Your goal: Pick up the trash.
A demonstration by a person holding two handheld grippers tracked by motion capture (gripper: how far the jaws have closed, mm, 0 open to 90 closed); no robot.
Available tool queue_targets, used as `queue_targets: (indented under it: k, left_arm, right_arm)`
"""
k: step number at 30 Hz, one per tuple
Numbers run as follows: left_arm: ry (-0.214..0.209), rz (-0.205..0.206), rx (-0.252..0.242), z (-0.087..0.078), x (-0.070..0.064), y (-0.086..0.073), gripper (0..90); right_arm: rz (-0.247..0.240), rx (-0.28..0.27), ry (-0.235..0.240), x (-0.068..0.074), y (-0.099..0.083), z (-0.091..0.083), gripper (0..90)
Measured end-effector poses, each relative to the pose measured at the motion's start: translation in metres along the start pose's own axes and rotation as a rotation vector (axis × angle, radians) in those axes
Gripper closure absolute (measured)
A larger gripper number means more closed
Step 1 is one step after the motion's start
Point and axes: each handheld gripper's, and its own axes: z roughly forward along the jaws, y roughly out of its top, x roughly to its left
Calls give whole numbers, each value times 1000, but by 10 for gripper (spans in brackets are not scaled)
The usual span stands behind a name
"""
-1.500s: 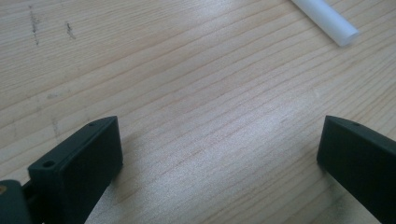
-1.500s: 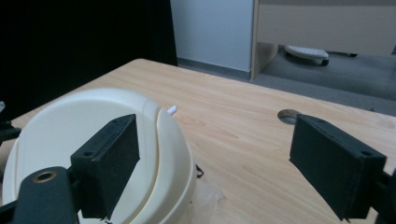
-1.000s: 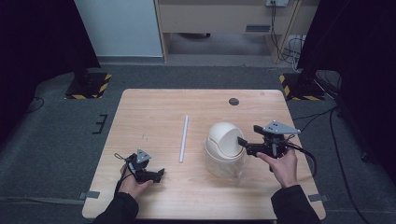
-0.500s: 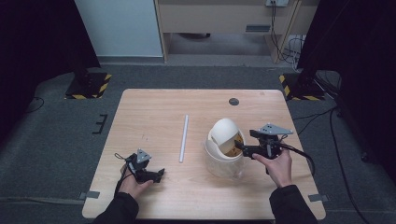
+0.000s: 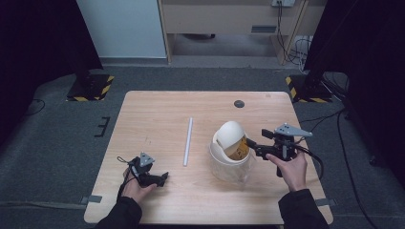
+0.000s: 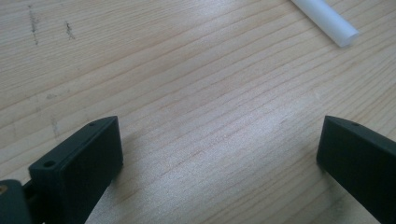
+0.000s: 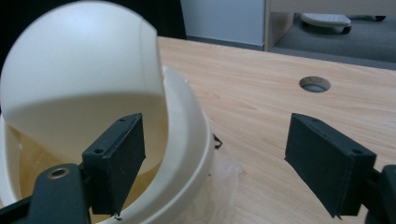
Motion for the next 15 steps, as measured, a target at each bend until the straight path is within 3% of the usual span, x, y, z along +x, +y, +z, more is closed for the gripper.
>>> queue_targets:
  k: [6, 8, 10, 15]
  left_arm:
    - [2, -7, 33, -4, -1, 4, 96]
    - [-4, -37, 35, -6, -3, 6, 141]
    - [-20, -52, 20, -7, -6, 8, 161]
    - [-36, -42, -29, -9, -14, 15, 183]
  right_arm:
    - [30, -19, -51, -17, -4, -12, 211]
    - [34, -1, -71, -23, -8, -14, 213]
    - [37, 9, -87, -29, -13, -15, 211]
    - [40, 24, -119, -39, -22, -16, 209]
